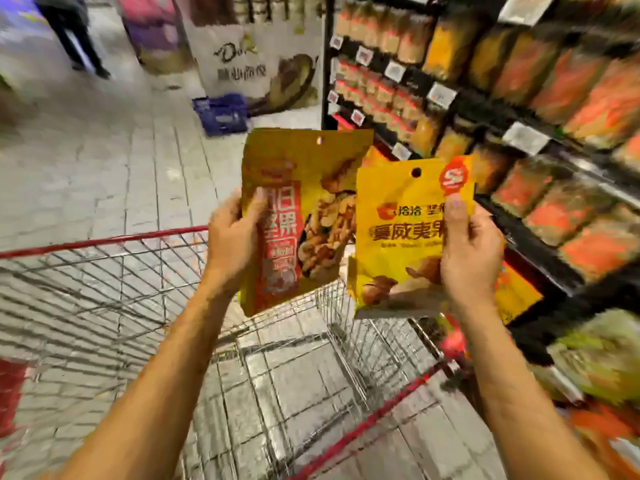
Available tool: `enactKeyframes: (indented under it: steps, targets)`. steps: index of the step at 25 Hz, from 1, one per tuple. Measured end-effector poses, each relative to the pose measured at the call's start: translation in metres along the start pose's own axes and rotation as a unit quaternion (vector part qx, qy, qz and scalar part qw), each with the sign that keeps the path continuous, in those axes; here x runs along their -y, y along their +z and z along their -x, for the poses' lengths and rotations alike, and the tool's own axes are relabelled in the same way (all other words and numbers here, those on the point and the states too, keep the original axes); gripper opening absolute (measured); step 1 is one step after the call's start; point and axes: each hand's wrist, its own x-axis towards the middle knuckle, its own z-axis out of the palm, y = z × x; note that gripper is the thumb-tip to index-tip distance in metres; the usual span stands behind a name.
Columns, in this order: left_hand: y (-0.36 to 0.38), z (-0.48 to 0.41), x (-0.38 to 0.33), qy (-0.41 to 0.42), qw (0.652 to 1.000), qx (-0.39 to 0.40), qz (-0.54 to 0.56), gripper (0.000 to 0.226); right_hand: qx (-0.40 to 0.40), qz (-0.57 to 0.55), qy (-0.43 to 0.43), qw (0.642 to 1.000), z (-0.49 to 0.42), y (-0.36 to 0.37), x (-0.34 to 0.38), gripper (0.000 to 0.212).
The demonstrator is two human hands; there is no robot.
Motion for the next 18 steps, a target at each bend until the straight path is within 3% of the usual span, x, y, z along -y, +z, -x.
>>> enactKeyframes:
  steps: [4,8,11,18]
  targets:
    - [0.100,0.037,-0.052,0.073,0.996,0.049,-0.019,0.023,-0.105,0.013,-0.018,0.994,0.001,-0.131,0.027,0.034]
    - [0.218,0.121,-0.110,0.120,0.976,0.164,0.072,0.013,-0.207,0.027,-0.024,0.978,0.021,-0.278,0.053,0.031]
    - [0.287,0.182,-0.140,0.151,0.960,0.204,0.115,0.014,-0.251,0.063,-0.033,0.965,0.037,-0.368,0.073,0.030]
    - [0.432,0.253,-0.193,0.117,0.913,0.360,0.151,0.011,-0.340,0.074,-0.008,0.938,0.059,-0.513,0.100,0.037]
